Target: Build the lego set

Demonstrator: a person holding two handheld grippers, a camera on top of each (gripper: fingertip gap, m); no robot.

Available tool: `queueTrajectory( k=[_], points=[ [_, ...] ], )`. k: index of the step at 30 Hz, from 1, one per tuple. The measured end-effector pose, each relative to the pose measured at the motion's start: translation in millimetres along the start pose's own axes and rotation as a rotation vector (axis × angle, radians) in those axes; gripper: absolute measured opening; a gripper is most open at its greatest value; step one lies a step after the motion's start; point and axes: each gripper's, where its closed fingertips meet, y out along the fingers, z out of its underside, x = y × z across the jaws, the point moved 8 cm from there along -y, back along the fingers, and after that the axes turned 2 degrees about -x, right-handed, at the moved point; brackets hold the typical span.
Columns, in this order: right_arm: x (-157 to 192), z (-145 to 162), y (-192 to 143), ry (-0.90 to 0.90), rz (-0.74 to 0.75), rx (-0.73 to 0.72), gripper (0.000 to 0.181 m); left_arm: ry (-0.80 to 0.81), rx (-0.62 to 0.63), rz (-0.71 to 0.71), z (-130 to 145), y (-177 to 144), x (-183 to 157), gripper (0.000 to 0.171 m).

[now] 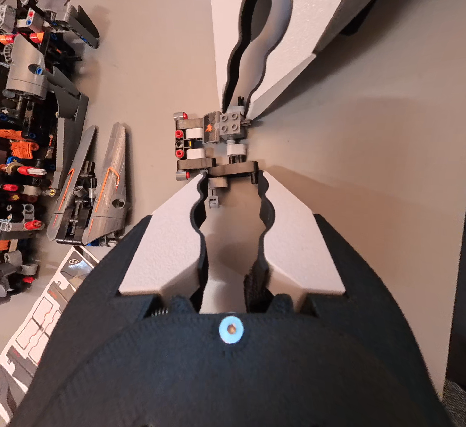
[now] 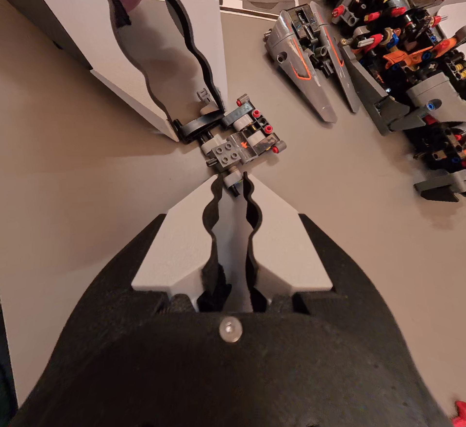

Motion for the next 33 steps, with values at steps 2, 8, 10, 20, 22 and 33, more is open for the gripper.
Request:
queueTrajectory(
  k=[2, 8, 10, 20, 22, 33],
  points=[
    [-1.1, 0.3, 0.3, 0.002, -0.001, -0.004, 0.013, -0.005, -0.004, 0.005, 0.2, 0.4, 0.6, 0.037],
    [-2.3, 2.0, 0.1, 0.023, -0.017, -0.020, 0.013, -0.005, -0.009, 0.010, 0.6, 0.4, 1.1, 0.038],
    [-2.8, 2.4, -0.4, 0.029, -0.024, -0.022, 0.013, -0.004, -0.008, 0.010, 0.5, 0.5, 1.1, 0.038],
    [-7.6, 14.5, -18.3, 0.042, -0.061, 0.048, 0.014, 0.009, -0.009, -0.003, 0.3, 0.3, 0.3, 0.037],
    [-8.2, 18.3, -21.8, 0.082, -0.106, 0.076, 0.017, 0.010, -0.010, -0.009, 0.5, 0.1, -0.1, 0.037],
    [-13.1, -13.7, -57.9, 0.249, -0.199, -0.193, 0.018, 0.040, -0.174, -0.208, -6.2, -19.2, -1.9, 0.037]
  ],
)
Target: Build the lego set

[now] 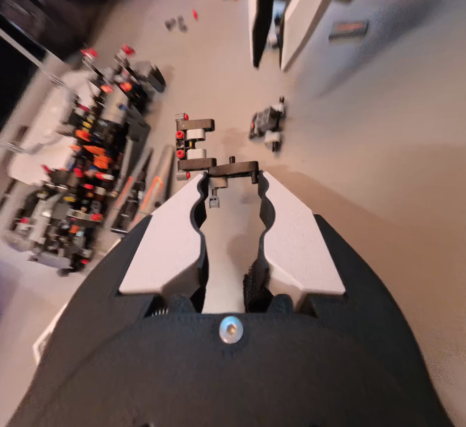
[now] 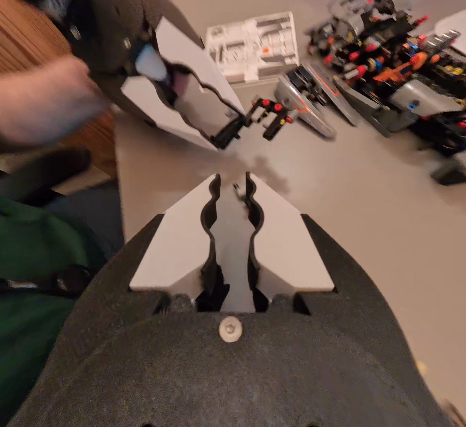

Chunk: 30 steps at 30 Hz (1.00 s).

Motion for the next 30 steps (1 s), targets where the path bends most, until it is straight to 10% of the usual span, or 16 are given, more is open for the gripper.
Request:
queueTrajectory(
  k=[30],
  points=[
    [-4.1, -25.3, 4.2, 0.371, -0.378, -0.353, 0.001, 0.249, -0.239, -0.215, -62.2, -17.9, -8.5, 0.040]
  ],
)
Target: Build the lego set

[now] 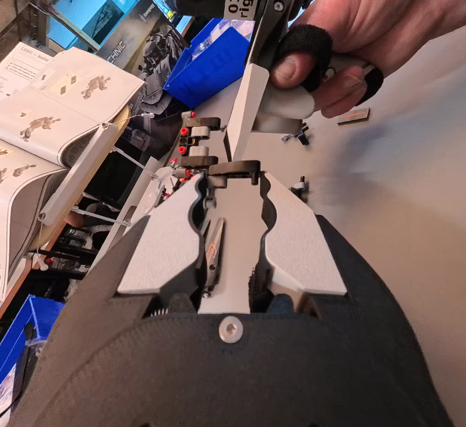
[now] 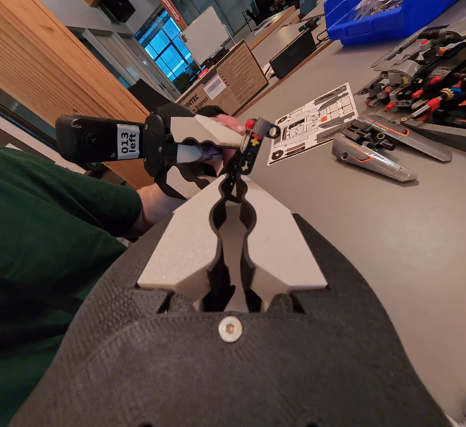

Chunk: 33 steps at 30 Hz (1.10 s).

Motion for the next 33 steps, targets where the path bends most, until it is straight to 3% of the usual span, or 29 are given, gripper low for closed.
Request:
queueTrajectory(
  k=[7, 19, 20, 21, 29, 33],
  points=[
    [0.9, 0.6, -3.0, -0.021, 0.002, 0.007, 0.002, -0.022, 0.011, 0.039, -2.3, 0.6, -1.1, 0.039],
    [8.2, -3.7, -7.7, -0.033, -0.065, -0.006, 0.002, 0.102, 0.032, 0.031, -14.6, -8.6, -2.2, 0.036],
    [7.9, -5.7, -10.2, -0.012, -0.095, -0.018, 0.001, 0.102, 0.036, 0.009, -14.8, -9.9, -0.4, 0.012],
    [5.9, -8.4, -14.2, -0.003, -0.095, -0.040, 0.001, 0.135, 0.032, -0.001, -12.2, -12.7, 2.9, 0.008],
    [-10.5, -4.0, -18.9, -0.056, -0.018, 0.034, 0.002, 0.072, 0.037, 0.070, 3.4, -9.5, 4.2, 0.005],
    [-2.1, -10.7, -23.2, -0.118, -0.016, 0.003, 0.002, -0.094, -0.030, 0.098, 7.9, -4.2, 7.5, 0.005]
  ],
)
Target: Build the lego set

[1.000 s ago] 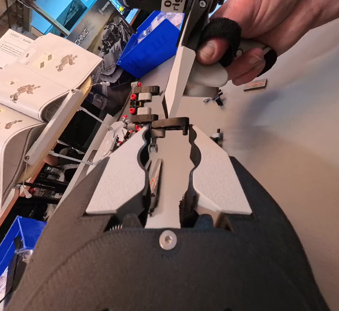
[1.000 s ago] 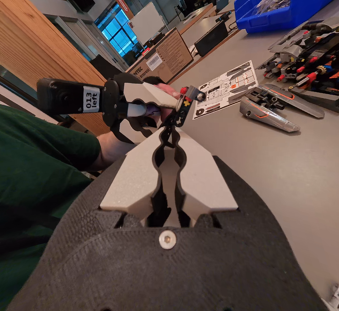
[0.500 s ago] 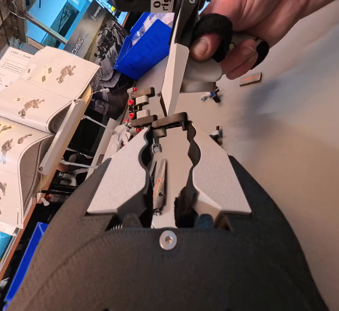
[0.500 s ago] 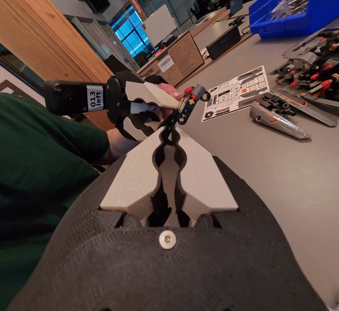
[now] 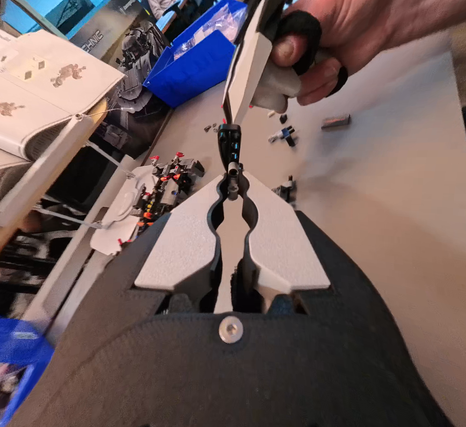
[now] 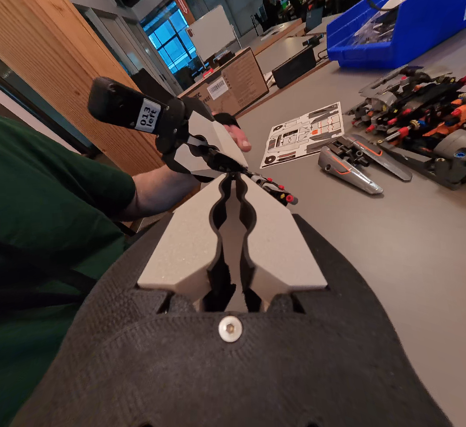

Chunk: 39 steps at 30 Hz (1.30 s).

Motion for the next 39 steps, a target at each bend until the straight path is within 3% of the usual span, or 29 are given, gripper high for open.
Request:
queueTrajectory(
  k=[6, 9, 12, 18, 23, 27, 29, 33, 39],
  points=[
    [0.2, -3.1, -15.7, -0.044, 0.054, 0.035, 0.002, -0.213, -0.115, 0.048, 6.6, 3.4, 14.5, 0.005],
    [-5.8, 7.1, -30.0, -0.112, 0.189, 0.146, 0.002, -0.295, -0.142, 0.049, 15.0, 2.6, 20.4, 0.005],
    [-18.7, 28.6, -37.5, -0.135, 0.307, 0.321, 0.002, -0.167, -0.025, 0.043, 23.1, 4.9, 14.3, 0.005],
    [-36.2, 59.9, -33.2, -0.107, 0.375, 0.539, 0.003, 0.147, 0.240, 0.085, 51.0, 5.4, -16.3, 0.005],
    [-37.0, 65.2, -27.6, -0.141, 0.406, 0.598, 0.017, 0.275, 0.263, 0.102, 56.5, 1.0, -36.6, 0.008],
    [-36.9, 62.5, -29.5, -0.110, 0.389, 0.602, 0.026, 0.286, 0.273, 0.110, 60.9, -2.5, -41.9, 0.015],
    [-32.9, 56.4, -28.8, -0.154, 0.390, 0.588, 0.030, 0.252, 0.270, 0.109, 61.3, -5.7, -40.6, 0.027],
    [-18.7, 50.0, -14.4, -0.269, 0.340, 0.610, 0.029, 0.179, 0.275, 0.121, 65.1, -12.4, -41.6, 0.033],
    [-31.1, 58.3, 8.0, -0.283, 0.303, 0.716, 0.021, 0.081, 0.298, 0.126, 70.2, -23.7, -40.4, 0.036]
  ],
)
